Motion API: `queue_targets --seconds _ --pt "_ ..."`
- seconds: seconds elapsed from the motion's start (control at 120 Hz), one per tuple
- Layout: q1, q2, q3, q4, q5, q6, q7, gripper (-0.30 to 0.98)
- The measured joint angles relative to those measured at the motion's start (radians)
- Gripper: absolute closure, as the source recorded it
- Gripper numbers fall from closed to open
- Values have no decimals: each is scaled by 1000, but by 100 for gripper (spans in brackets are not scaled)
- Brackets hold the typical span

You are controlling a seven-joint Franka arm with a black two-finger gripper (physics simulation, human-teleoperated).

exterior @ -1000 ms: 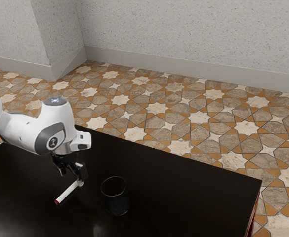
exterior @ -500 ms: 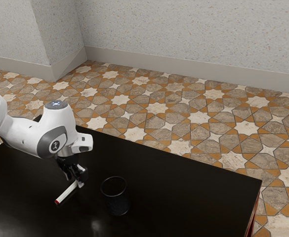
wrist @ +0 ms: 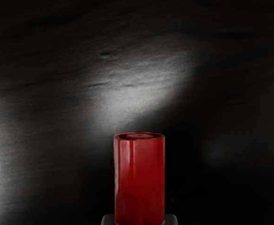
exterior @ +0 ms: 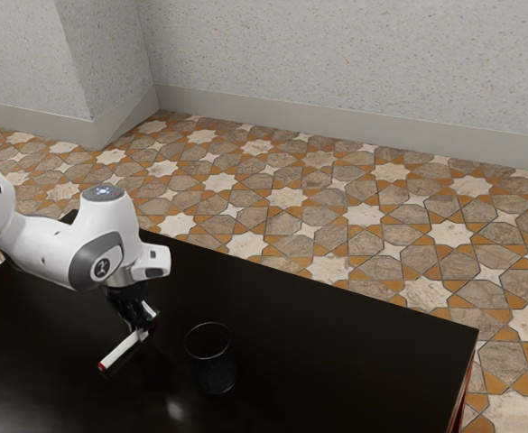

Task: Put the marker into the pen holder.

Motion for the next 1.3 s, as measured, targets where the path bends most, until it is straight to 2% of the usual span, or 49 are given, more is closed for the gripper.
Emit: queue_targets --seconds 0.092,0.192,0.425,0.617,0.758,1.05,1.3 --pt "0 -16 -3 -1 3 2 -4 72" --pt "0 -90 -14 -2 6 16 -10 74" --pt "7 -260 -98 -21 3 324 -14 76" --pt "-2 -353 -199 -72 -15 451 -6 77" --pt "0 -410 -235 -136 -38 492 2 77" --pt "-1 -493 -371 -263 -130 517 15 77" --pt "-1 -482 -417 -297 -170 520 23 77"
